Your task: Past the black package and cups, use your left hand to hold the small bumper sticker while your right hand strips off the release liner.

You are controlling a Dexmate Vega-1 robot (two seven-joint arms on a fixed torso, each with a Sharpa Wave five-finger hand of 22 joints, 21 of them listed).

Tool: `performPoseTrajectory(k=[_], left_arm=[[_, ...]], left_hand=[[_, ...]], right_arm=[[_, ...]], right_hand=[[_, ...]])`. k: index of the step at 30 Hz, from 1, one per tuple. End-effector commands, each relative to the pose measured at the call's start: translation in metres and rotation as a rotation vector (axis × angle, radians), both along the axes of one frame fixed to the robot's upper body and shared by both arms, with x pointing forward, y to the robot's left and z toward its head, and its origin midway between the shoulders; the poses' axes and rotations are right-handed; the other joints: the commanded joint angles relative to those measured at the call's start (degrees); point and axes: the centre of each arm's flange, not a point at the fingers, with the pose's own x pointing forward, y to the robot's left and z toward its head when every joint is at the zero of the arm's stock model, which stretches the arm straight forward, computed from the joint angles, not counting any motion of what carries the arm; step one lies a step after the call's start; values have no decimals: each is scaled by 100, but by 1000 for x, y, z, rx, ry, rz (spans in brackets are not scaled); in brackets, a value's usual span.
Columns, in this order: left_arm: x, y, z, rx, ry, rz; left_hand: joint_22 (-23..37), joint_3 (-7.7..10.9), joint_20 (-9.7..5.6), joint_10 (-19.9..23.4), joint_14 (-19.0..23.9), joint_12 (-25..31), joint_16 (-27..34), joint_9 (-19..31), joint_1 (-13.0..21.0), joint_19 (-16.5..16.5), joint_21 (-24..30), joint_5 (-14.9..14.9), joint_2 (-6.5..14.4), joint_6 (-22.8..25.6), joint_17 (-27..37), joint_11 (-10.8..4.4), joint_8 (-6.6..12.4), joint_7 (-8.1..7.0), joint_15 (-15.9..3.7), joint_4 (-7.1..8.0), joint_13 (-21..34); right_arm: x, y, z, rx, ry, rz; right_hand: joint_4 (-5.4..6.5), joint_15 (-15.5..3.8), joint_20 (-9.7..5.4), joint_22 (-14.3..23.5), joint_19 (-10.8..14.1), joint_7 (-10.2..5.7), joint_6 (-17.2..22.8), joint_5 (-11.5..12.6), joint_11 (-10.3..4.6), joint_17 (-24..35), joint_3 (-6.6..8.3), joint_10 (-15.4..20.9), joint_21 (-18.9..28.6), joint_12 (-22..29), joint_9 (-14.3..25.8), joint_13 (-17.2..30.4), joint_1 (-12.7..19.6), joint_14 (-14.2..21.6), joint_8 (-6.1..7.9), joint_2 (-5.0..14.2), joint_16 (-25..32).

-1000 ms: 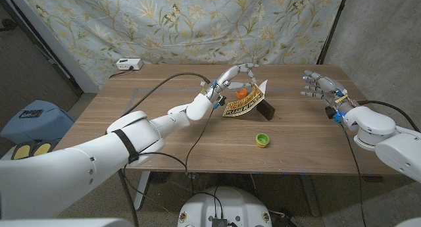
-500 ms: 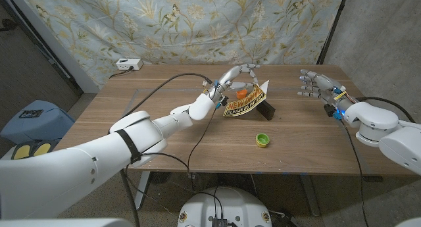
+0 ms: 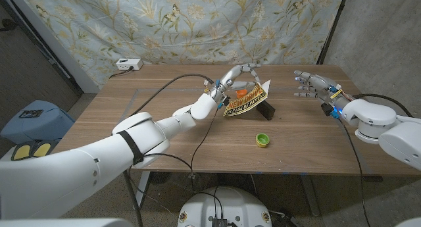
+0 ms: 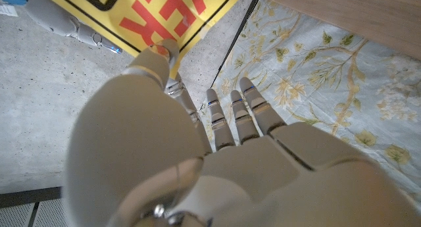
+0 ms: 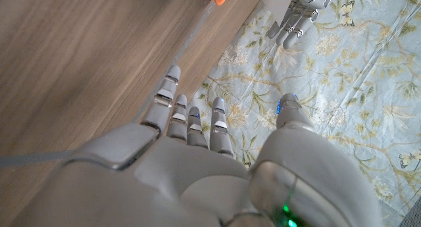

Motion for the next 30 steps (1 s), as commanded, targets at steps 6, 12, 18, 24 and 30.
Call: performPoseTrajectory(k=[6, 12, 18, 24, 30], left_arm=[[4, 0, -2, -24, 60, -16], [6, -1, -1, -18, 63, -6], [9, -4, -1, -11, 80, 4], [11, -7, -1, -7, 98, 11], [12, -11, -1, -6, 105, 16]], left_hand=[[18, -58, 73, 21, -25, -64, -18, -46, -11, 1, -24, -22, 12, 124, 11, 28, -40, 20, 45, 17, -21], [18, -91, 70, 33, -11, -75, -13, -90, -26, 3, -28, -41, 16, 148, 9, -2, -64, 4, 24, 26, -33], [19, -116, 66, 43, -3, -85, -12, -128, -30, 3, -32, -58, 22, 157, 7, -24, -89, 1, 10, 29, -42], [19, -132, 56, 42, -1, -95, -13, -156, -25, 4, -34, -70, 23, 165, 6, -33, -108, -1, -4, 24, -48], [20, -152, 47, 30, -1, -112, -15, -191, -19, 3, -38, -84, 35, 168, 6, -71, -134, -4, -5, 23, -54]], right_arm=[[-2, 8, 6, -75, 48, -26], [-2, 10, 8, -97, 69, -27], [-4, 13, 11, -117, 89, -19], [-2, 17, 14, -133, 103, -3], [0, 21, 15, -145, 106, 12]], right_hand=[[0, 41, 6, 15, 114, 342, 426, 26, 18, 12, -146, 17, -4, 11, 141, 18, 303, -32, 72, 60, -13], [2, 42, 6, 16, 141, 346, 538, 35, 18, 12, -187, 35, -1, 6, 194, 18, 374, -23, 86, 72, -14], [21, 43, 7, 18, 172, 353, 539, 32, 19, 16, -232, 16, 2, -1, 207, 15, 354, -17, 59, 88, -12], [26, 43, 8, 18, 168, 354, 530, 30, 19, 18, -254, 4, -2, -3, 216, 14, 341, -9, 51, 104, -10], [18, 43, 8, 18, 168, 354, 519, 32, 19, 18, -261, -1, -2, -3, 223, 14, 355, -9, 47, 114, -11]])
